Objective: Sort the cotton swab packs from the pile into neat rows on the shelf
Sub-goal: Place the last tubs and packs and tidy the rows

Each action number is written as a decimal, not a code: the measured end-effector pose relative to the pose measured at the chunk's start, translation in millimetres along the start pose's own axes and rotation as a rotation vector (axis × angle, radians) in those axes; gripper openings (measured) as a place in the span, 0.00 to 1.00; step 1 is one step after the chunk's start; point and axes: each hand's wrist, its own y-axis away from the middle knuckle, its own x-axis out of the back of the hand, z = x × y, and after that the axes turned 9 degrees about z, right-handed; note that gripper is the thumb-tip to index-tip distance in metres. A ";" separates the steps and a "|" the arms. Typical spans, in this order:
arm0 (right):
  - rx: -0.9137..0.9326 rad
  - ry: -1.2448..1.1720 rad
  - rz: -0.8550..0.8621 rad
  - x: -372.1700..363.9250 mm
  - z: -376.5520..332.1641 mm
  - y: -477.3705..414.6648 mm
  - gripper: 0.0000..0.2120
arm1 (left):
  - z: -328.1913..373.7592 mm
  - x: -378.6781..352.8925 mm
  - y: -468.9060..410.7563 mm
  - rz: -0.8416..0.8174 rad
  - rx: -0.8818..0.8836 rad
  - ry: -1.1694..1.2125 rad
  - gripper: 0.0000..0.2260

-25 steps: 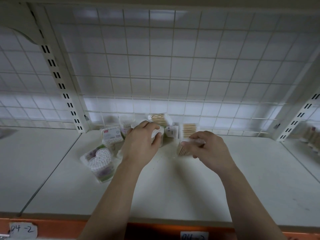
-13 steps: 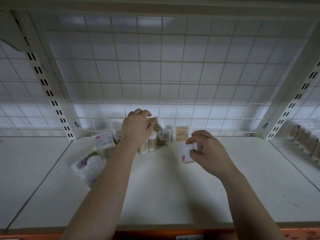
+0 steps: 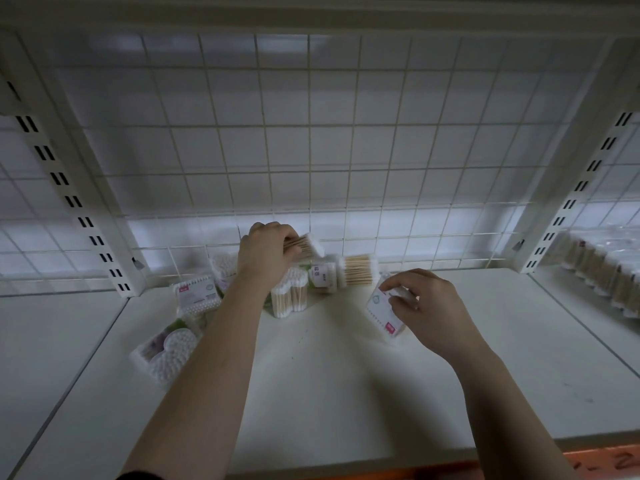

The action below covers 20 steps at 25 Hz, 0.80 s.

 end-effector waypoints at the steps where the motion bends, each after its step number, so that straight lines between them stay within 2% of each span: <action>1: -0.004 0.000 0.007 0.3 0.6 0.6 0.13 | 0.6 1.7 0.5 0.030 -0.009 0.030 0.10; 6: -0.023 -0.017 0.054 0.5 5.5 11.8 0.13 | 13.4 13.3 9.1 0.138 -0.063 0.302 0.08; 9: -0.016 -0.012 0.081 5.7 10.0 20.4 0.13 | 32.8 21.0 20.5 0.107 -0.032 0.534 0.06; 13: -0.038 -0.031 0.106 23.3 20.1 30.7 0.14 | 62.1 16.7 37.7 0.066 0.031 0.723 0.03; 16: -0.044 -0.042 0.121 42.6 32.0 39.7 0.15 | 87.0 7.3 46.3 0.070 0.074 0.720 0.09; 20: -0.042 -0.032 0.130 75.5 55.2 52.5 0.14 | 129.4 -5.2 57.6 0.078 0.113 0.683 0.06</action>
